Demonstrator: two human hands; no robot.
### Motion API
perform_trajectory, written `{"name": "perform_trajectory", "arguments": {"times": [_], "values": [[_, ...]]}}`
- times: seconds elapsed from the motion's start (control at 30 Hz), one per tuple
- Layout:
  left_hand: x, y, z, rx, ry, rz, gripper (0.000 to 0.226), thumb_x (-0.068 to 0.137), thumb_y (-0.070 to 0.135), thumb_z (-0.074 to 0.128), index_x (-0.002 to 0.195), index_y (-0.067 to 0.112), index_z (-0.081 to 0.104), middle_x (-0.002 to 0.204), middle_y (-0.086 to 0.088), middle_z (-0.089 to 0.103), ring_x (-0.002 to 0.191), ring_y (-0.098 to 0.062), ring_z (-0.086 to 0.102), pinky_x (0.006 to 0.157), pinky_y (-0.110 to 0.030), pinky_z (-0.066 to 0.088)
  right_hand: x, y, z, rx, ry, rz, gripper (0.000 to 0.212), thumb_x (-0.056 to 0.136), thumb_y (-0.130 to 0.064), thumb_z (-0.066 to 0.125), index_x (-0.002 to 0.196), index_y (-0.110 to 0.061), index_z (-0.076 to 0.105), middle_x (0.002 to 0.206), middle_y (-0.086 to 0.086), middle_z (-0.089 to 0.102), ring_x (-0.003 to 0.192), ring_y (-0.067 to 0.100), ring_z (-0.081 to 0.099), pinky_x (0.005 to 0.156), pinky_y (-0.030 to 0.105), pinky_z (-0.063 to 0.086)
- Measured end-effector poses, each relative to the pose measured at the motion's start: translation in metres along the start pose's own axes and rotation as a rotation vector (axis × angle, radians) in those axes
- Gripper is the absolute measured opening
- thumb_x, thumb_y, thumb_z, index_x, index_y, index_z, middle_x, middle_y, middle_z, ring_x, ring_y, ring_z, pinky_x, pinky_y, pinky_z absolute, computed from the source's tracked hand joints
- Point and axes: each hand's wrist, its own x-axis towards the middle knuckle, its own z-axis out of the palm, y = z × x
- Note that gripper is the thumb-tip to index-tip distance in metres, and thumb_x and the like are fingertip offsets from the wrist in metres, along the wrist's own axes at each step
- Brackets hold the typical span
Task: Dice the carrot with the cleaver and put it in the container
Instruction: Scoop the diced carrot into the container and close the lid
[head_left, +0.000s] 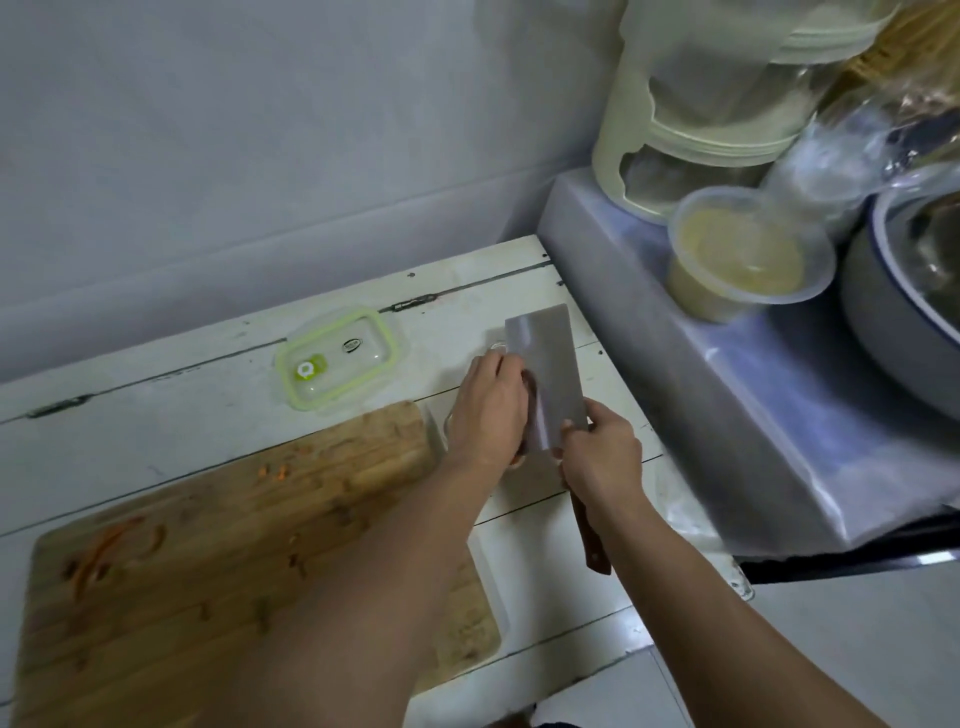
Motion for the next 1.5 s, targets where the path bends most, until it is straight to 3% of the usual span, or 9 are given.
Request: {"name": "perform_trajectory", "arguments": {"times": [0.17, 0.27, 0.57, 0.73, 0.83, 0.93, 1.1, 1.37, 1.5], "values": [[-0.002, -0.004, -0.013, -0.008, -0.015, 0.044, 0.040, 0.082, 0.005, 0.071, 0.120, 0.013, 0.061, 0.115, -0.007, 0.062, 0.105, -0.026, 0.058, 0.094, -0.036, 0.048, 0.006, 0.004, -0.016, -0.046, 0.038, -0.022, 0.036, 0.078, -0.025, 0.047, 0.100, -0.049, 0.063, 0.076, -0.004, 0.071, 0.077, 0.025, 0.070, 0.067, 0.048, 0.060], [-0.002, -0.004, -0.019, -0.063, 0.035, 0.058, 0.024, 0.101, 0.017, 0.051, 0.122, 0.013, 0.062, 0.116, -0.006, 0.064, 0.108, -0.025, 0.057, 0.097, -0.038, 0.046, 0.006, 0.006, -0.027, -0.039, 0.059, -0.026, 0.039, 0.080, -0.024, 0.048, 0.111, -0.040, 0.066, 0.081, -0.003, 0.071, 0.078, 0.026, 0.069, 0.071, 0.048, 0.060], [-0.030, -0.031, -0.079, -0.984, 0.197, -0.557, 0.039, 0.111, 0.031, 0.038, 0.102, 0.018, 0.074, 0.099, 0.014, 0.072, 0.090, 0.014, 0.061, 0.085, -0.015, 0.045, -0.028, 0.005, -0.017, -0.014, 0.028, -0.128, 0.021, 0.085, -0.026, 0.049, 0.097, -0.036, 0.063, 0.074, -0.002, 0.070, 0.072, 0.022, 0.070, 0.066, 0.052, 0.059], [-0.125, -0.135, -0.127, -0.652, 0.445, -0.731, 0.024, 0.106, 0.011, 0.047, 0.109, 0.016, 0.070, 0.107, 0.005, 0.068, 0.107, -0.017, 0.064, 0.092, -0.027, 0.047, -0.072, 0.014, 0.027, -0.241, -0.282, -0.288, 0.024, 0.083, -0.026, 0.050, 0.102, -0.029, 0.065, 0.085, 0.001, 0.070, 0.082, 0.030, 0.068, 0.070, 0.047, 0.057], [-0.159, -0.192, -0.144, -0.422, 0.218, -0.724, 0.035, 0.106, 0.007, 0.045, 0.135, 0.014, 0.063, 0.132, 0.003, 0.060, 0.127, -0.022, 0.056, 0.105, -0.028, 0.041, -0.082, 0.016, 0.057, -0.419, -0.348, -0.397, 0.021, 0.087, -0.018, 0.055, 0.104, -0.028, 0.064, 0.099, 0.004, 0.070, 0.093, 0.033, 0.063, 0.076, 0.041, 0.052], [-0.160, -0.219, -0.146, -0.202, -0.140, -0.508, 0.052, 0.107, 0.009, 0.042, 0.157, 0.021, 0.039, 0.161, 0.007, 0.034, 0.152, -0.013, 0.025, 0.123, -0.026, 0.015, -0.079, 0.008, 0.082, -0.470, -0.308, -0.430, 0.015, 0.088, -0.016, 0.056, 0.100, -0.022, 0.064, 0.099, 0.009, 0.069, 0.089, 0.034, 0.060, 0.073, 0.039, 0.050], [-0.166, -0.218, -0.139, -0.083, -0.126, -0.282, 0.052, 0.104, 0.005, 0.043, 0.155, 0.015, 0.043, 0.160, 0.007, 0.036, 0.153, -0.011, 0.023, 0.120, -0.012, 0.002, -0.062, -0.010, 0.113, -0.468, -0.301, -0.410, 0.038, 0.092, -0.014, 0.055, 0.128, -0.021, 0.065, 0.110, 0.010, 0.070, 0.097, 0.033, 0.062, 0.072, 0.032, 0.043], [-0.217, -0.201, -0.140, -0.347, 0.111, -0.306, 0.048, 0.094, -0.009, 0.050, 0.131, 0.015, 0.068, 0.134, 0.004, 0.064, 0.124, -0.009, 0.056, 0.111, -0.020, 0.040, -0.054, -0.020, 0.117, -0.647, -0.585, -0.462, 0.036, 0.092, -0.023, 0.057, 0.124, -0.034, 0.069, 0.096, -0.006, 0.071, 0.081, 0.018, 0.063, 0.068, 0.030, 0.046], [-0.239, -0.205, -0.145, -0.162, 0.172, -0.331, 0.036, 0.097, 0.009, 0.065, 0.132, 0.014, 0.066, 0.130, 0.005, 0.061, 0.124, -0.012, 0.048, 0.109, -0.035, 0.044, -0.064, -0.011, 0.115, -0.579, -0.650, -0.434, 0.041, 0.092, -0.013, 0.060, 0.079, -0.051, 0.066, 0.067, -0.024, 0.062, 0.068, 0.006, 0.057, 0.070, 0.025, 0.043]]}}
